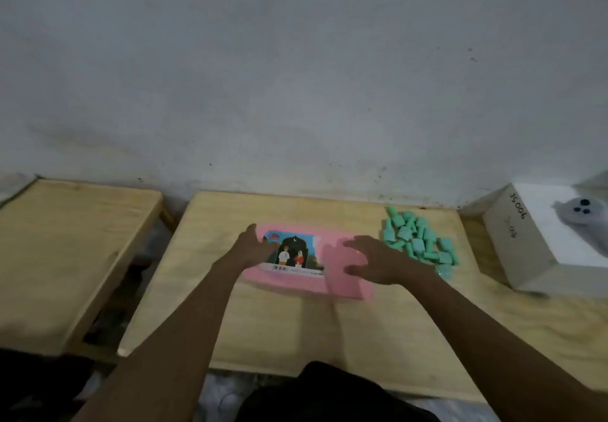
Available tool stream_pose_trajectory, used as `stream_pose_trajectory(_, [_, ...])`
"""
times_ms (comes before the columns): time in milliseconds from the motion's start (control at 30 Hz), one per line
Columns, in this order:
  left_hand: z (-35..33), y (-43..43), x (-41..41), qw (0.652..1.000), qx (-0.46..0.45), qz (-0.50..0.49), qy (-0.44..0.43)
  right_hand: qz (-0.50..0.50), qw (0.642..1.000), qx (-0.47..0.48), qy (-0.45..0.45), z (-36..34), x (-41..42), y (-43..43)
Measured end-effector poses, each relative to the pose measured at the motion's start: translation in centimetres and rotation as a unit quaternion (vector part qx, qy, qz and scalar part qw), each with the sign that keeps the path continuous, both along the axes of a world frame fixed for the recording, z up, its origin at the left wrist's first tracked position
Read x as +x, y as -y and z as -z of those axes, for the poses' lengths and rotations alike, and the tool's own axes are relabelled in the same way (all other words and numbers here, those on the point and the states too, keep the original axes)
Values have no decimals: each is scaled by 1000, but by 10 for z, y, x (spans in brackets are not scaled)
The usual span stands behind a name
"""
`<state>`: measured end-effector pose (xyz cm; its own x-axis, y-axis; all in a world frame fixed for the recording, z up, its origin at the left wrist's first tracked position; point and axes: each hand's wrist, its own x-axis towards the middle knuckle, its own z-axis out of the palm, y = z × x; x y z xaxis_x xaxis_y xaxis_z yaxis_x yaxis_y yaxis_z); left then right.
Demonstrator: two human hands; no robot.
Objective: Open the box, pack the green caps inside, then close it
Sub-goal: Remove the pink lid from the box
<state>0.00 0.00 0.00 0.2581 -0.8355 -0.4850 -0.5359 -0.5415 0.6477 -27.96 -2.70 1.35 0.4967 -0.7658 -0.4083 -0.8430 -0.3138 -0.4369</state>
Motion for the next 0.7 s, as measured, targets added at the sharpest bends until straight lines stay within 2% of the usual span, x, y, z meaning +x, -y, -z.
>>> stream_pose_trajectory(67, [4, -7, 5, 1000, 1, -16, -24, -30, 999, -3, -37, 6, 7, -6])
stream_pose_trajectory(200, [20, -17, 16, 999, -7, -33, -7, -65, 994, -27, -84, 22, 17, -23])
stream_pose_trajectory(400, [41, -22, 31, 995, -71, -58, -46, -61, 981, -93, -161, 36, 20, -32])
stream_pose_trajectory(567, [56, -26, 35, 979, -83, -126, -135, -69, 970, -109, -206, 36, 23, -34])
stream_pose_trajectory(700, [62, -25, 42, 970, -63, -141, -188, -97, 961, -114, -234, 32, 25, -32])
